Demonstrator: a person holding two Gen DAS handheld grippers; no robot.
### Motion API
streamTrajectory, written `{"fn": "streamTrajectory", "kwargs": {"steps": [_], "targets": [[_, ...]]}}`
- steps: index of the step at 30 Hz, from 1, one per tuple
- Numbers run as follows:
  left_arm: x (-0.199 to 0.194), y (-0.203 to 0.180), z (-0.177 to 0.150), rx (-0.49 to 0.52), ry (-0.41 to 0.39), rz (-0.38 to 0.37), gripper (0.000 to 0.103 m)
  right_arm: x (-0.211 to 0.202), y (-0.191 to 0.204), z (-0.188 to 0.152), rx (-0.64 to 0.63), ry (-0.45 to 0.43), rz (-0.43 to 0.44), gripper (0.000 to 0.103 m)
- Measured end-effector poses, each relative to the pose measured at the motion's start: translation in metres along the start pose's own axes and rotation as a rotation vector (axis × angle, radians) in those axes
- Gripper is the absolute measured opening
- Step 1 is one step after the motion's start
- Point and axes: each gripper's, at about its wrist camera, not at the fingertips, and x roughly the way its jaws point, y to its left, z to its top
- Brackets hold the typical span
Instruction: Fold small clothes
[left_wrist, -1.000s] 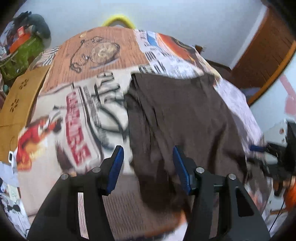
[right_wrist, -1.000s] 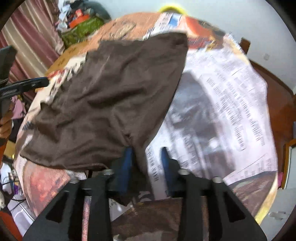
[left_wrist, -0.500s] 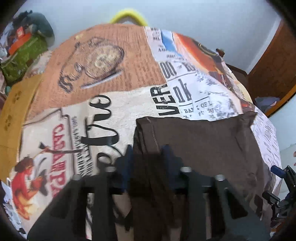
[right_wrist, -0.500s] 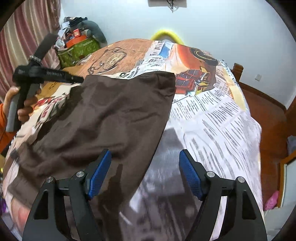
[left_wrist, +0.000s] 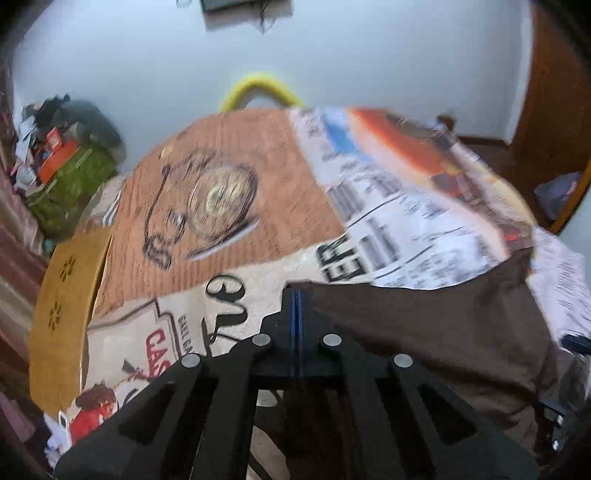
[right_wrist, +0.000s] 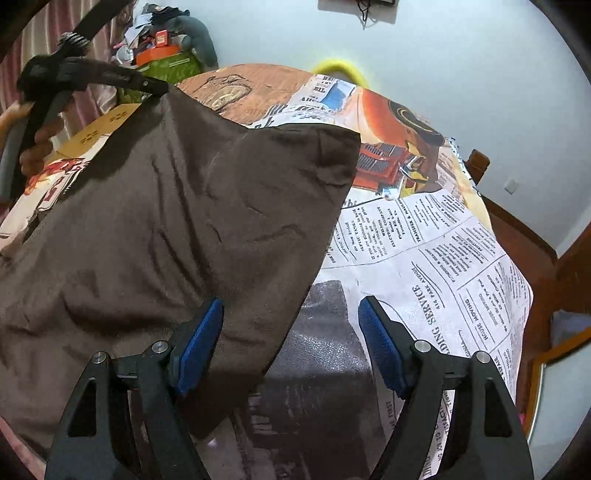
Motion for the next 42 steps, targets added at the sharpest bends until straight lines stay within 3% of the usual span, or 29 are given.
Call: {"fn": "streamTrajectory", "kwargs": {"steps": [2,3,5,7,9,11,14,18,23,27,30,32,34,42], "targets": [[0.020,0.003,-0.005,-0.008,0.094,0.038,0.001,-0.002,-0.001,0.000,0.014,-0.001,-0.006,0.074],[0.023,0.005,-0.010,-0.022,0.127,0.014,0.001,-0.003,-0.001,0.000,0.016,0.003,-0.015,0.074],[0.016,0.011,-0.022,-0.058,0.176,-0.102,0.002,-0.011,0.002,-0.002,0.008,0.013,-0.026,0.074],[-0.005,0.010,-0.034,-0.047,0.171,-0.173,0.005,-0.020,0.005,-0.006,-0.010,0.022,-0.014,0.076],[-0.036,0.005,-0.050,0.011,0.136,-0.179,0.012,-0.027,0.008,-0.014,-0.028,0.034,0.000,0.082],[-0.069,-0.001,-0.073,0.065,0.125,-0.198,0.027,-0.033,0.014,-0.024,-0.049,0.057,0.004,0.082],[-0.103,-0.008,-0.105,0.093,0.123,-0.224,0.039,-0.041,0.025,-0.042,-0.073,0.094,0.015,0.082],[-0.136,-0.011,-0.148,0.070,0.168,-0.263,0.041,-0.057,0.037,-0.064,-0.086,0.102,0.002,0.082],[-0.161,-0.018,-0.194,0.032,0.200,-0.308,0.056,-0.079,0.046,-0.077,-0.054,0.100,0.034,0.082],[-0.157,-0.024,-0.216,-0.049,0.268,-0.384,0.055,-0.088,0.051,-0.084,-0.038,0.094,0.046,0.082],[-0.157,-0.031,-0.221,-0.078,0.250,-0.398,0.033,-0.092,0.049,-0.088,0.014,0.093,0.058,0.082],[-0.161,-0.035,-0.223,-0.081,0.239,-0.458,0.005,-0.094,0.045,-0.091,0.065,0.093,0.078,0.082],[-0.166,-0.035,-0.223,-0.088,0.223,-0.498,0.003,-0.095,0.043,-0.093,0.096,0.097,0.088,0.082],[-0.204,-0.018,-0.207,-0.030,0.056,-0.337,0.003,-0.102,0.044,-0.093,0.114,0.095,0.122,0.082]]}}
